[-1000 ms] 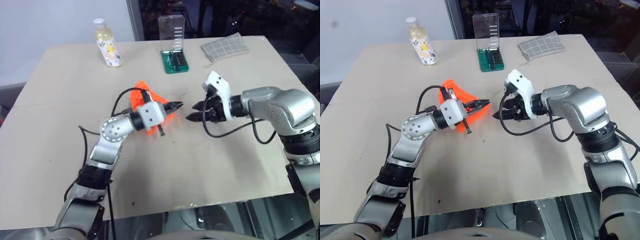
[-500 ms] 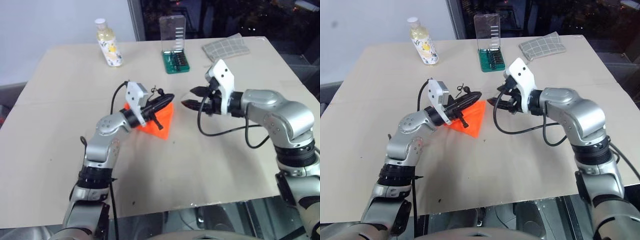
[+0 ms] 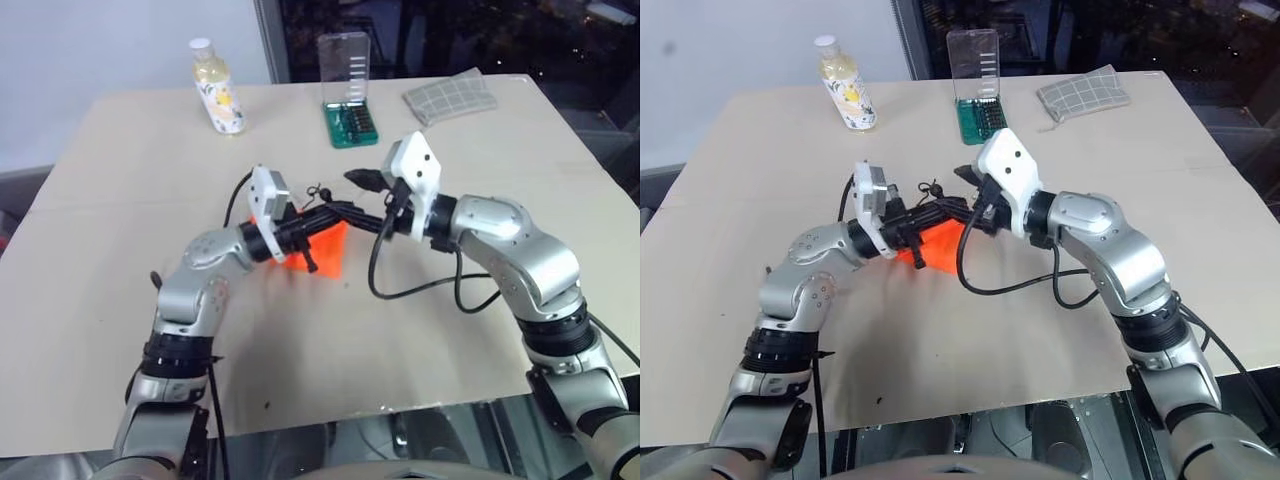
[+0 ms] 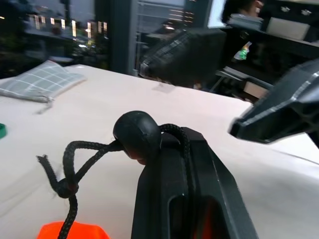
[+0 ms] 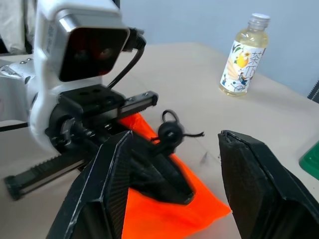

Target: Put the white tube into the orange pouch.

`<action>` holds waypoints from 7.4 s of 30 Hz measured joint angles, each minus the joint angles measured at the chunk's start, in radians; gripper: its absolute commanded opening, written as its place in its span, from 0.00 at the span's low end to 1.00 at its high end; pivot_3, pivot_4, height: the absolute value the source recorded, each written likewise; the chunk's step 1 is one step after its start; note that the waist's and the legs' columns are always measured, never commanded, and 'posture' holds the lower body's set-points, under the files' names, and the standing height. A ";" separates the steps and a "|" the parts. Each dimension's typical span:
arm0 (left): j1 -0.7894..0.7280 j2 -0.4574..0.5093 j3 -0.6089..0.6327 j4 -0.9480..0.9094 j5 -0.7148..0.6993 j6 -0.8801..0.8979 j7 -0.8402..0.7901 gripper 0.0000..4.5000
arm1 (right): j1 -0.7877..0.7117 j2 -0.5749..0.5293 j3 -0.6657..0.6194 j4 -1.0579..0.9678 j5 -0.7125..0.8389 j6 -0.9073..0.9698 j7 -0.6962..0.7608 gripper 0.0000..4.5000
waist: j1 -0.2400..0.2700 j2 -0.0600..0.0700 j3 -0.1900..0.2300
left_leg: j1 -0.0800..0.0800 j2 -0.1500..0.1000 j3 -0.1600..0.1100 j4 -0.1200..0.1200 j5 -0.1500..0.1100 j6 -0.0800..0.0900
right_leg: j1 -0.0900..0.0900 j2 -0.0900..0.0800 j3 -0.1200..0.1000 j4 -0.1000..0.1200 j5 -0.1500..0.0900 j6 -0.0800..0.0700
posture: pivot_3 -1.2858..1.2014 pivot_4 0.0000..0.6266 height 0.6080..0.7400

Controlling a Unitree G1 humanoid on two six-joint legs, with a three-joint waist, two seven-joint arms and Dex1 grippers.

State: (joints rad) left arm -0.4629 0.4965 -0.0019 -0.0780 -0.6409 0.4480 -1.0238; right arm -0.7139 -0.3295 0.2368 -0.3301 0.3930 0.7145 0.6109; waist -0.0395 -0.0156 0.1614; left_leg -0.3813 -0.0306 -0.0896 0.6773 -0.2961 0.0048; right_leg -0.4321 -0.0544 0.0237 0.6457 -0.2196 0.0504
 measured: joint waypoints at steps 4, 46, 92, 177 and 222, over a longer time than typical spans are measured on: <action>0.001 0.032 0.000 -0.017 -0.032 0.048 -0.064 0.00 | -0.017 0.026 -0.017 0.012 0.043 0.110 -0.011 0.61 | 0.001 0.000 0.000 | 0.000 0.000 0.000 0.000 0.000 0.000 | 0.000 0.000 0.000 0.000 0.000 0.000 | 0.52 0.24 1.00; 0.016 0.100 0.091 -0.011 -0.239 0.253 -0.219 0.00 | 0.205 0.125 -0.060 0.346 -0.039 -0.488 0.286 0.61 | -0.002 0.000 -0.001 | 0.002 0.000 0.001 -0.001 0.000 0.000 | 0.001 0.000 0.002 -0.001 0.000 0.000 | 0.52 0.24 1.00; 0.058 0.082 0.156 -0.068 -0.355 0.353 -0.092 0.00 | 0.136 0.255 0.000 0.424 -0.074 -0.629 0.320 0.00 | -0.002 0.000 0.000 | 0.003 0.001 0.001 -0.001 0.000 0.000 | 0.001 0.000 0.002 0.000 0.000 0.000 | 0.52 0.24 1.00; -0.202 -0.049 0.112 0.095 0.097 -0.193 0.149 0.18 | -0.170 0.133 -0.135 0.249 0.078 -0.121 -0.008 0.00 | -0.003 0.000 -0.001 | 0.000 -0.001 0.001 -0.003 0.000 0.000 | -0.001 0.000 0.002 -0.001 0.000 0.000 | 0.52 0.24 1.00; -0.031 -0.015 0.117 -0.003 0.127 -0.252 0.149 0.06 | -0.529 0.088 -0.403 0.594 0.154 -0.202 -0.120 0.00 | -0.004 0.000 0.000 | 0.000 0.000 0.002 -0.006 0.000 0.000 | -0.003 -0.001 0.002 -0.001 0.000 0.000 | 0.52 0.24 1.00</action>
State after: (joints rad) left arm -0.4935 0.4817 0.1152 -0.0811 -0.5138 0.1963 -0.8751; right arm -1.2432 -0.2414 -0.1663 0.2644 0.5472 0.5122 0.4904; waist -0.0437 -0.0157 0.1611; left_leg -0.3817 -0.0303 -0.0878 0.6713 -0.2963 0.0052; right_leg -0.4349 -0.0549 0.0261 0.6445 -0.2194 0.0505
